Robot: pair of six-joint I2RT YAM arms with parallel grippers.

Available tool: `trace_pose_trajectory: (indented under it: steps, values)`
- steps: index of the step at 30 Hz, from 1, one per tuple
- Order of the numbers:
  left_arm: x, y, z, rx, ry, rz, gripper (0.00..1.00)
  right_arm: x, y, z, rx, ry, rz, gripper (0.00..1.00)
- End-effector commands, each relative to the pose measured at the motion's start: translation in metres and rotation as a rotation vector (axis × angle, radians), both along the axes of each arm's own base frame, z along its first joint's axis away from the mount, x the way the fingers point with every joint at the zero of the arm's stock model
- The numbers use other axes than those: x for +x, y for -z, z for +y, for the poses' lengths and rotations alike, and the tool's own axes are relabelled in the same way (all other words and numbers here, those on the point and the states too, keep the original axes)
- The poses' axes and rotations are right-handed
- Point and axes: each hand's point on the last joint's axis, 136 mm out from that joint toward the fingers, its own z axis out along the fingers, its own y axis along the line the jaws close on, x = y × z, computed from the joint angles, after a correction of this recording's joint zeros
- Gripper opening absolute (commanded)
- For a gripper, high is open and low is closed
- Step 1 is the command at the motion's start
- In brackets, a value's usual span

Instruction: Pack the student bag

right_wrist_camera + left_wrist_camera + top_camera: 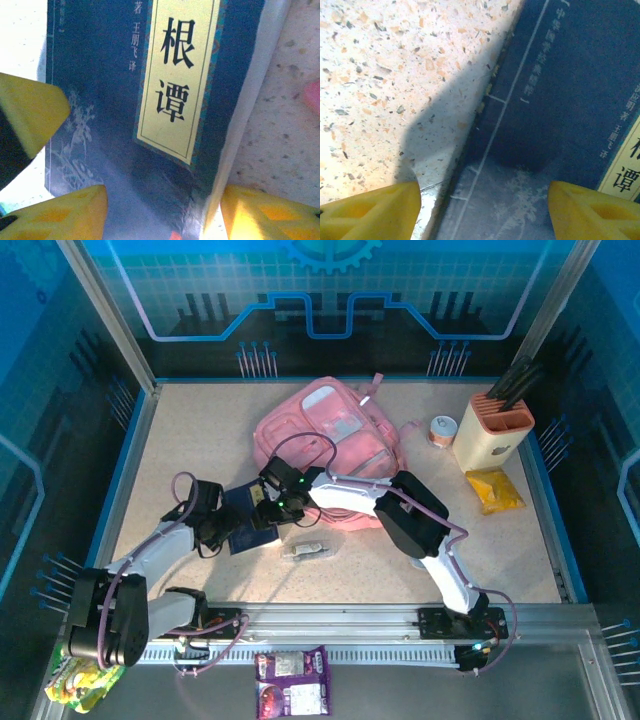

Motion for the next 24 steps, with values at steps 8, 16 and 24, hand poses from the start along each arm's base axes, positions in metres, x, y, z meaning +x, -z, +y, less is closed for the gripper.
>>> trace_pose_trajectory:
  steps: [8,16,24]
  values:
    - [0.005,0.0,-0.018,-0.096,0.031,-0.042,0.65,-0.006,-0.043,0.023,0.149,-0.058,-0.006,0.62]
    - [0.002,0.003,-0.014,-0.068,0.023,-0.026,0.64,-0.005,-0.071,0.019,0.198,-0.039,-0.014,0.6]
    - [0.003,0.004,-0.015,-0.074,0.027,-0.022,0.64,-0.009,-0.059,0.017,0.178,-0.04,0.021,0.54]
